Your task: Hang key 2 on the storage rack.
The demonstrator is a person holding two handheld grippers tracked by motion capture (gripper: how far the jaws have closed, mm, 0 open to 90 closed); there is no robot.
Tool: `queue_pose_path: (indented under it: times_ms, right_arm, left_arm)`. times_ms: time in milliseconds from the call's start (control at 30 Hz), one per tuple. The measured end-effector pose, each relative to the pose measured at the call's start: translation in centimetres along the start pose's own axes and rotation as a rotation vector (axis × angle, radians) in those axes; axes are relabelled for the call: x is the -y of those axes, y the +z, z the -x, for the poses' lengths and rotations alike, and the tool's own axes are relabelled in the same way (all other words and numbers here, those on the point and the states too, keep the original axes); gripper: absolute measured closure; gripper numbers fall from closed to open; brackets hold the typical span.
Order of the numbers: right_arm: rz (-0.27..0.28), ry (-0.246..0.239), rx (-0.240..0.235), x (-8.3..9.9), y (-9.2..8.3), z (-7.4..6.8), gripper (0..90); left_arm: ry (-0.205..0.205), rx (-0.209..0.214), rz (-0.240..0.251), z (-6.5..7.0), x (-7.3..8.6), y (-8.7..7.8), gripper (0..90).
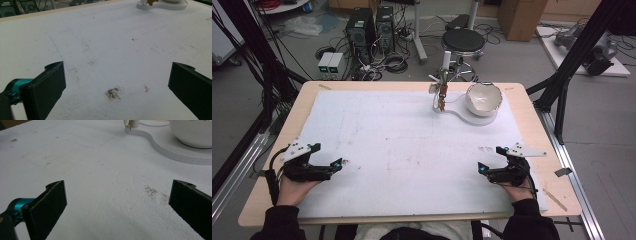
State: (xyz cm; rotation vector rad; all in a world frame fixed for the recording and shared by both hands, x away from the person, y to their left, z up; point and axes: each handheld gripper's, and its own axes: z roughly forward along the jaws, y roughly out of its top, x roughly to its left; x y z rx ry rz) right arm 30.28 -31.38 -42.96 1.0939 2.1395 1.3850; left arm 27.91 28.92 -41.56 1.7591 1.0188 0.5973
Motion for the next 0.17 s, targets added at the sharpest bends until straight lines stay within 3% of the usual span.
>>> queue_pose_path:
  times_ms: [167]
  right_arm:
    - [-0.007, -0.003, 0.000, 0.00, 0.15, 0.01, 0.5]
  left_arm:
    - [-0.019, -0.017, 0.035, -0.23, 0.21, -0.85, 1.7]
